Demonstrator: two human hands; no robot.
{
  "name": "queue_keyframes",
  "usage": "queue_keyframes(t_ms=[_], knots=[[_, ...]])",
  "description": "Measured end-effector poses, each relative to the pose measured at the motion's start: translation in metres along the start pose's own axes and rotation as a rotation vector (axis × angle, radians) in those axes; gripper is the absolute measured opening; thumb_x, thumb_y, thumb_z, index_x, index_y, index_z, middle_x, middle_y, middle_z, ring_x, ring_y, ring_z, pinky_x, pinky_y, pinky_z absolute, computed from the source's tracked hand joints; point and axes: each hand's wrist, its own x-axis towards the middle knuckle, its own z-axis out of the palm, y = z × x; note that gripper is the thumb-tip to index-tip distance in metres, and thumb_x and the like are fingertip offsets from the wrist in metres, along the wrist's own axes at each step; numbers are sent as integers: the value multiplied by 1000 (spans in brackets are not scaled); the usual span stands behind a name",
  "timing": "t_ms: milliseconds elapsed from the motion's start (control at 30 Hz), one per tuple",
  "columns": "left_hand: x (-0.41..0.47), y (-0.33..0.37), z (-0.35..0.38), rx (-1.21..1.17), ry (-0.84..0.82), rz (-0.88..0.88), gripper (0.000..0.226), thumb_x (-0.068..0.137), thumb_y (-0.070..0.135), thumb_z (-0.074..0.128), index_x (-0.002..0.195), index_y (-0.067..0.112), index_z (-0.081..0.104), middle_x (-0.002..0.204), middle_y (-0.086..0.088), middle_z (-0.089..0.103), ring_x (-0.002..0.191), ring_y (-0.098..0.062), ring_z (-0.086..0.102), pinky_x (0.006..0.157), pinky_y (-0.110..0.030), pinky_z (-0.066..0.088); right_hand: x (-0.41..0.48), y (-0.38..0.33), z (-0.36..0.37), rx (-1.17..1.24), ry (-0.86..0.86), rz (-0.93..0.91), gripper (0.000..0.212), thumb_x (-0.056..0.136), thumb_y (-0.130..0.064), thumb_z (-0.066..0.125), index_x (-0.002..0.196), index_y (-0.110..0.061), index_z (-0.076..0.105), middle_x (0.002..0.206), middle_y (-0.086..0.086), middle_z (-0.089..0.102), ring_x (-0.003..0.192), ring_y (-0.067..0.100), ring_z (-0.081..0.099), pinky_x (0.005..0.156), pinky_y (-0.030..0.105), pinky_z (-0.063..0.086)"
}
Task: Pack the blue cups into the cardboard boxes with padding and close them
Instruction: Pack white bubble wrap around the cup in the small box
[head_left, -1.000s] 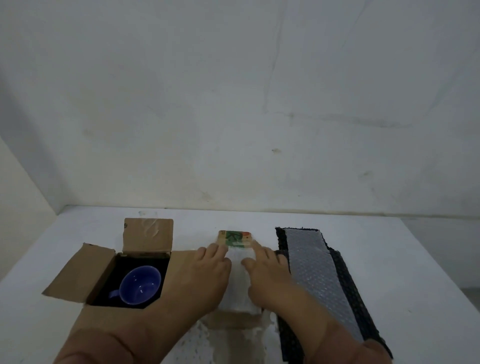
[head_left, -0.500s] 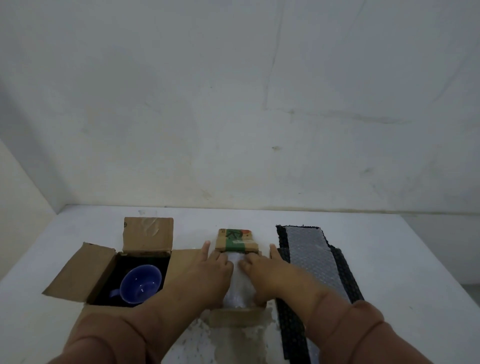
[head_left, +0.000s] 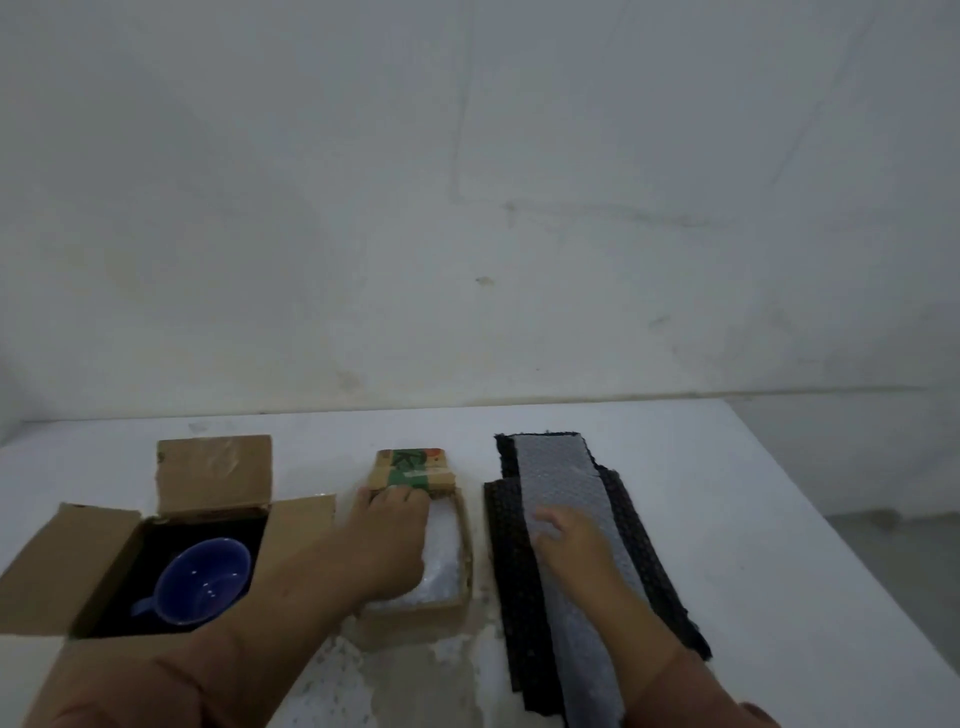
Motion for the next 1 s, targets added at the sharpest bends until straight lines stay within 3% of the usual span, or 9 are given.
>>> queue_keyframes(t_ms=[67,133,267,367,533,633,700,800,1000], knots=[[1,30,5,-295,153,66,20,80,2,51,96,14,49,96,1,47,89,-18,48,77,-17,34,1,39,-12,-40,60,183,19,87,-10,54,97,1,66,109,20,63,99,29,60,85,31,49],[3,61,17,-565,133,121,20,82,2,51,95,17,52,91,2,48,83,-14,49,72,-17,37,0,65,-21,-113,60,303,19,88,-19,50,91,-5,63,108,18,59,95,30,58,87,33,50],[27,107,64,-957,-352,-123,27,89,15,54,115,18,52,116,-2,54,108,-19,52,84,-26,41,-5,83,-24,-215,-27,379,39,91,-34,46,123,-13,51,129,17,44,118,33,45,103,38,39],[39,121,85,-1260,-465,-380,5,86,9,55,82,11,54,104,-13,57,91,-23,52,74,-28,41,-4,91,-19,-349,-19,313,45,93,-34,45,134,-18,38,137,15,37,124,31,38,105,41,34],[49,133,94,-1415,-370,-584,2,88,9,55,87,8,56,94,-9,56,80,-19,52,65,-26,42,-1,95,-19,-290,14,245,32,93,-30,44,123,-19,48,126,11,47,114,27,47,98,37,39],[49,136,85,-1456,-329,-587,5,89,8,58,88,7,63,89,-10,63,79,-22,59,65,-29,48,-2,84,-35,79,10,178,23,91,-13,46,109,-22,57,93,-2,55,94,21,53,73,26,44],[48,134,74,-1441,-244,-528,5,88,5,59,88,6,63,82,-11,65,74,-24,61,61,-26,50,-4,74,-52,324,7,145,33,88,0,46,107,-24,58,93,4,58,86,23,55,63,22,42],[44,128,48,-1312,-17,-403,6,89,11,60,84,12,57,84,-6,60,75,-18,55,62,-26,44,-9,54,-80,558,7,98,52,82,8,48,118,-28,58,114,6,60,96,21,61,77,31,52],[24,108,-13,-1268,301,-19,55,86,6,65,127,30,38,83,-6,57,78,-16,57,75,-28,46,-14,1,-118,328,159,-113,37,81,-2,55,100,-32,65,105,-2,60,92,10,58,81,20,48]])
